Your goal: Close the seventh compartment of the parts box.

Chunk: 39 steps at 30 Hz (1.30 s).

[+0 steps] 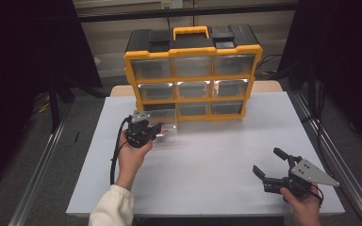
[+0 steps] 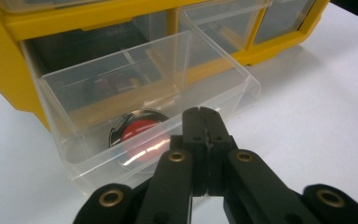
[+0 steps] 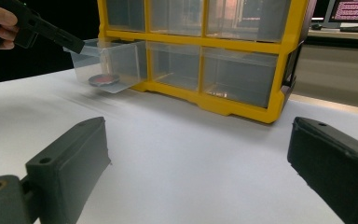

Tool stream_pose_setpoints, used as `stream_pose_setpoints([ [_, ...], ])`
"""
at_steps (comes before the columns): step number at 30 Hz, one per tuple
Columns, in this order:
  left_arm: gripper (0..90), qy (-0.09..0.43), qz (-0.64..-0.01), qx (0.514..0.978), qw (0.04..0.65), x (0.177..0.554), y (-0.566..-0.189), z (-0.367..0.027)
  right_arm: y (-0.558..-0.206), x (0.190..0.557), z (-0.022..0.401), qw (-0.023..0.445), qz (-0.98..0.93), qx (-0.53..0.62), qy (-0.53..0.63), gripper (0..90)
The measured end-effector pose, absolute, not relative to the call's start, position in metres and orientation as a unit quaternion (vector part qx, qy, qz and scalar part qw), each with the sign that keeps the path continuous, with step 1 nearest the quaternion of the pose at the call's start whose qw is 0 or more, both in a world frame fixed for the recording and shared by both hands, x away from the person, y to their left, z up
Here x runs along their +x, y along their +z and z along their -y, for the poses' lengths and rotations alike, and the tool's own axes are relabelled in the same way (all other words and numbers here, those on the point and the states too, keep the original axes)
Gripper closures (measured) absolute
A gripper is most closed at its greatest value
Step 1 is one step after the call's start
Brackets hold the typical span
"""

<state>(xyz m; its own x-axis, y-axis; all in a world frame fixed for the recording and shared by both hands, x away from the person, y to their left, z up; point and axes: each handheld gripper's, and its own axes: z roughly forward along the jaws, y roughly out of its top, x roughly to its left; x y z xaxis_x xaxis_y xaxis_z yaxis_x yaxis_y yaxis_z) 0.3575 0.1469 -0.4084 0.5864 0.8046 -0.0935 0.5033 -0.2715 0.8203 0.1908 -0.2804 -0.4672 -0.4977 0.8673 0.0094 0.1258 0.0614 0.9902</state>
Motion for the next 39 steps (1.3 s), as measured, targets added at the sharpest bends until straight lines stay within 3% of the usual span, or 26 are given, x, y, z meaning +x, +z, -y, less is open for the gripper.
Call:
stream_pose_setpoints([
  [39,90.0,0.198,-0.417,0.772,0.437,0.3592,-0.4101,-0.1442,-0.4670,0.1903,0.2800,0.325,-0.653,0.381,0.568,4.8],
])
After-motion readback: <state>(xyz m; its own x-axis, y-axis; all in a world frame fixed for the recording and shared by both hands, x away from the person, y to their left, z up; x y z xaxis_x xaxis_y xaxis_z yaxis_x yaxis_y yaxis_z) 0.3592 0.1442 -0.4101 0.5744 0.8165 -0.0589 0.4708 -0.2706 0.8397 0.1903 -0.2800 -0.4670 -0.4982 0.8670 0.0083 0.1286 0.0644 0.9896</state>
